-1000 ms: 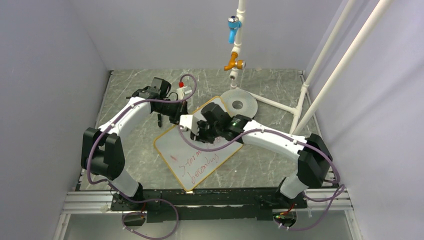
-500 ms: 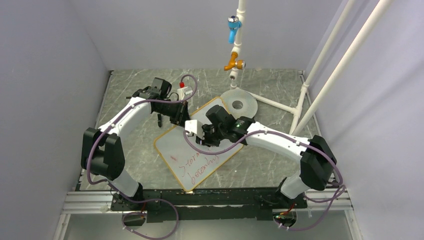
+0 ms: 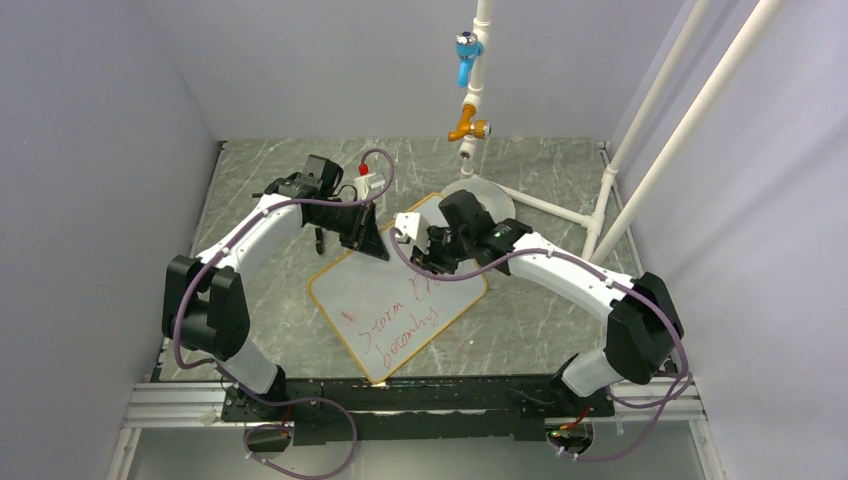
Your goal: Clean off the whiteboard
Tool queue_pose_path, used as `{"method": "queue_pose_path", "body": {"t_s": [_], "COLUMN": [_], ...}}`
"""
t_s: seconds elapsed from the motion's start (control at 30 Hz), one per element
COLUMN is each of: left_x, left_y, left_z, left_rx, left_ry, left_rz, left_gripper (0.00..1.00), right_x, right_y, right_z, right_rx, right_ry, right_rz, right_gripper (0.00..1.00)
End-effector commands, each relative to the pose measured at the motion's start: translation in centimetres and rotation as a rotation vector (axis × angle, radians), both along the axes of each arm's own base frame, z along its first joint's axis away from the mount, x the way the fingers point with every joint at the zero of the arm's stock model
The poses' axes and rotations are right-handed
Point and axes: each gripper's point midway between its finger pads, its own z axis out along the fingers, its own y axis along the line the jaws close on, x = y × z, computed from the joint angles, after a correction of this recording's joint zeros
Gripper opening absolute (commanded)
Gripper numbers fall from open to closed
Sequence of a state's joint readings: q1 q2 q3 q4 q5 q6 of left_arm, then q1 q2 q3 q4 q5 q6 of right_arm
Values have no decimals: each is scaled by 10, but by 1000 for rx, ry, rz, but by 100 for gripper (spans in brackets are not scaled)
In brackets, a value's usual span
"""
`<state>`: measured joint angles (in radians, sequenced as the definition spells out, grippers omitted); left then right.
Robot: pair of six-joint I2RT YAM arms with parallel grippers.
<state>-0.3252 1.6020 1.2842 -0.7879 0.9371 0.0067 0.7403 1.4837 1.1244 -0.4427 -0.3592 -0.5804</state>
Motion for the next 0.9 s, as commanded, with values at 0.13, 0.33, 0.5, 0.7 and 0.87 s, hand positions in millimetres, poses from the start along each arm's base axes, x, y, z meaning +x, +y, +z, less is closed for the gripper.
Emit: {"method": "queue_pose_path", "body": {"t_s": [0.13, 0.33, 0.5, 0.7, 0.87], "left_x": [-12, -12, -12, -12, -12], "left_y": [-10, -10, -10, -10, -10], "left_z": [20, 21, 22, 21, 20], "left_rx": [-84, -82, -85, -86, -81], "left_ry": [-8, -9, -11, -11, -9], "left_rz": [-62, -60, -61, -61, -60], "left_gripper": [0, 0, 0, 0, 0], "right_x": [-56, -13, 23, -16, -62], "right_y": [45, 19, -17, 12, 43], "right_z": [-4, 8, 20, 6, -7], "right_rx": [-6, 1, 24, 13, -30], "right_ry": [12, -50, -93, -41, -6], "right_rz": [240, 91, -52, 103, 278], "right_gripper": [0, 0, 0, 0, 0]}}
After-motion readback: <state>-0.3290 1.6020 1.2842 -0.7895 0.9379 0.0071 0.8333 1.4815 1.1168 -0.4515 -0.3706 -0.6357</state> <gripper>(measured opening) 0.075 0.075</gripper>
